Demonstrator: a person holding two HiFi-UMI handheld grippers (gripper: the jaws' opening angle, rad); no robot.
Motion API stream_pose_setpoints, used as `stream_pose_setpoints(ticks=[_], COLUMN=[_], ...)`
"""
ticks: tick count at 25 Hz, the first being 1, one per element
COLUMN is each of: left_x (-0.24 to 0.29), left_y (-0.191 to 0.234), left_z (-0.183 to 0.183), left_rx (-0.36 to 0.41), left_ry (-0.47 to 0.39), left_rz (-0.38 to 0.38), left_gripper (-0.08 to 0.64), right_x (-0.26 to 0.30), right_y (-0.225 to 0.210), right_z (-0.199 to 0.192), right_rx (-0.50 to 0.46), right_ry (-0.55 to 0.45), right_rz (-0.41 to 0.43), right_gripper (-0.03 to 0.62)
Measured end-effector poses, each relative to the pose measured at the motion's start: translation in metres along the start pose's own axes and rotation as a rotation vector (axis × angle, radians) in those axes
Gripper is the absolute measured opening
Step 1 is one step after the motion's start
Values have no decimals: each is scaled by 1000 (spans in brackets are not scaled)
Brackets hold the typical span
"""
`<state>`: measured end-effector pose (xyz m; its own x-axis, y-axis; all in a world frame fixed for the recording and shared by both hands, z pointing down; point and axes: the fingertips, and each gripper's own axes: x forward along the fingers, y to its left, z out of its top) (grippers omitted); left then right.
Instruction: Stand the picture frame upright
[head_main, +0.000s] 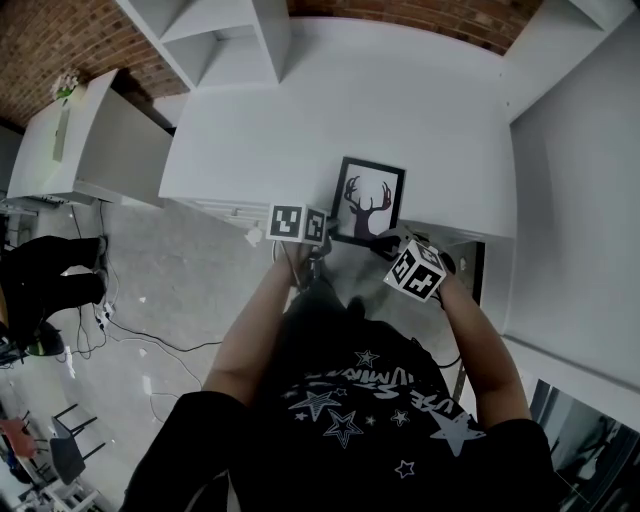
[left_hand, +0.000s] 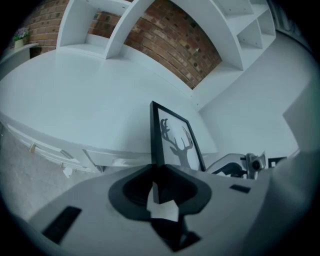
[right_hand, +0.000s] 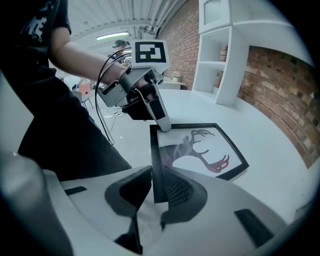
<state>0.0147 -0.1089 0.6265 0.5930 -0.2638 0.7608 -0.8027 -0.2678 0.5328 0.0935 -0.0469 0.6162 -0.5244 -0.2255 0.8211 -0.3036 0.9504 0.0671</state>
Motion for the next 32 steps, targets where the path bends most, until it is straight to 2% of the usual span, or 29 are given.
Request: stream_pose_setpoints(ticks=[4,6,8,12,14,15,24,32], left_x=[-1,-2,-2,-2,-2,-3,-4,0], left_y=[0,1,1,0,0,-1,-2,-1], left_z=[1,1,1,1,0,-1,-9,-15], left_rx=[-12,-20,-30,-30,-36,-39,-43,-32], left_ry=[-7,-12,-17,-25,-29,-32,-81,-99], left_rz=[7,10,11,19,15,14,10,-3], left_gripper=[89,89,89,89,89,89,89,89], right_x=[-10,-18,-27,-39,-40,-39,-20,-13], right_y=[-4,-13,-29,-68,-80,-84,-99,-105], right_z=[1,-3,-11,-35,-41,-41,-33,-38], right_rx=[118,208,370,807,944,977,1002,1031], right_ry=[-49,-73,-101,-172,-182,-182,-125,-115], right_rz=[1,-20,-69,-179,-219,-239,-335,-337], right_gripper=[80,80,88,154,167,170,175,147])
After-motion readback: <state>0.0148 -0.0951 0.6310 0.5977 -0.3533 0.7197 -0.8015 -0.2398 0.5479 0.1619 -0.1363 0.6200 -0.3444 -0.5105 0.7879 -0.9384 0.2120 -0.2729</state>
